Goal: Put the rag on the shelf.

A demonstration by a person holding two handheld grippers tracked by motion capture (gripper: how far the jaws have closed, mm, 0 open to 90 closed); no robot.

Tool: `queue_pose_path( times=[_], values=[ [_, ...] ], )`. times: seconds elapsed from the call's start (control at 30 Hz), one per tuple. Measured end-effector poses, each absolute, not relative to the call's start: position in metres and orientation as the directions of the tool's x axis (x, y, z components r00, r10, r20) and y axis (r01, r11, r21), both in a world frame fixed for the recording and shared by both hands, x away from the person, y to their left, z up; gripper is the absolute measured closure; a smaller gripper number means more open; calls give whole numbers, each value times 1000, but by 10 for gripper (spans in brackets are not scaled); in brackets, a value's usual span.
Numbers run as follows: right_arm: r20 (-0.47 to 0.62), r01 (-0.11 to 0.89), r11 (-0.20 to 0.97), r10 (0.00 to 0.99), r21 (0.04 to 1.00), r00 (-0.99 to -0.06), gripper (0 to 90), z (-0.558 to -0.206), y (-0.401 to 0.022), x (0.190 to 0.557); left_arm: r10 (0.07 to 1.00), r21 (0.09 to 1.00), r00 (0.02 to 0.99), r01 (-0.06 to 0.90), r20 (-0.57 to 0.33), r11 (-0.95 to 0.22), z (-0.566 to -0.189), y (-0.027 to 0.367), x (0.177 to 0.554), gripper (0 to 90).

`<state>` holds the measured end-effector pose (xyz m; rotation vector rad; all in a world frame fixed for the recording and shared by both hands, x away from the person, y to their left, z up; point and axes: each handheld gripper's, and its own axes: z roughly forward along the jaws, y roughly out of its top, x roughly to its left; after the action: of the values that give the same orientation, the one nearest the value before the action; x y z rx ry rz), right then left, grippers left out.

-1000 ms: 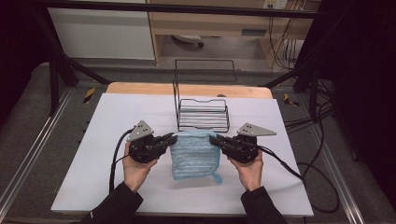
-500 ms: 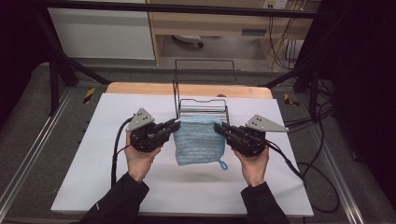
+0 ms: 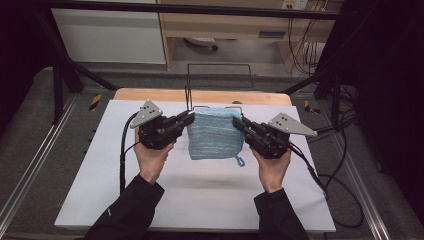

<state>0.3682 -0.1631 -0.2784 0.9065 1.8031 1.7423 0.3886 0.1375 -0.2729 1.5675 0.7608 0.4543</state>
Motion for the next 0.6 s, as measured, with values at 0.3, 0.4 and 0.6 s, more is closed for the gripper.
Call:
queue_pose_path(
  times=[0.3,0.4,0.6],
  values=[
    [72,82,-23,752,996,-655,819,-258,-162,371,703,986,699,168,-129,14,-255,135,394,802],
    [62,65,-26,758,998,-650,820,-252,-161,372,705,988,698,154,-129,28,-249,135,395,802],
    [64,43,-47,764,998,-642,819,-242,-160,376,710,991,694,129,-122,44,-238,134,397,801]
  ],
)
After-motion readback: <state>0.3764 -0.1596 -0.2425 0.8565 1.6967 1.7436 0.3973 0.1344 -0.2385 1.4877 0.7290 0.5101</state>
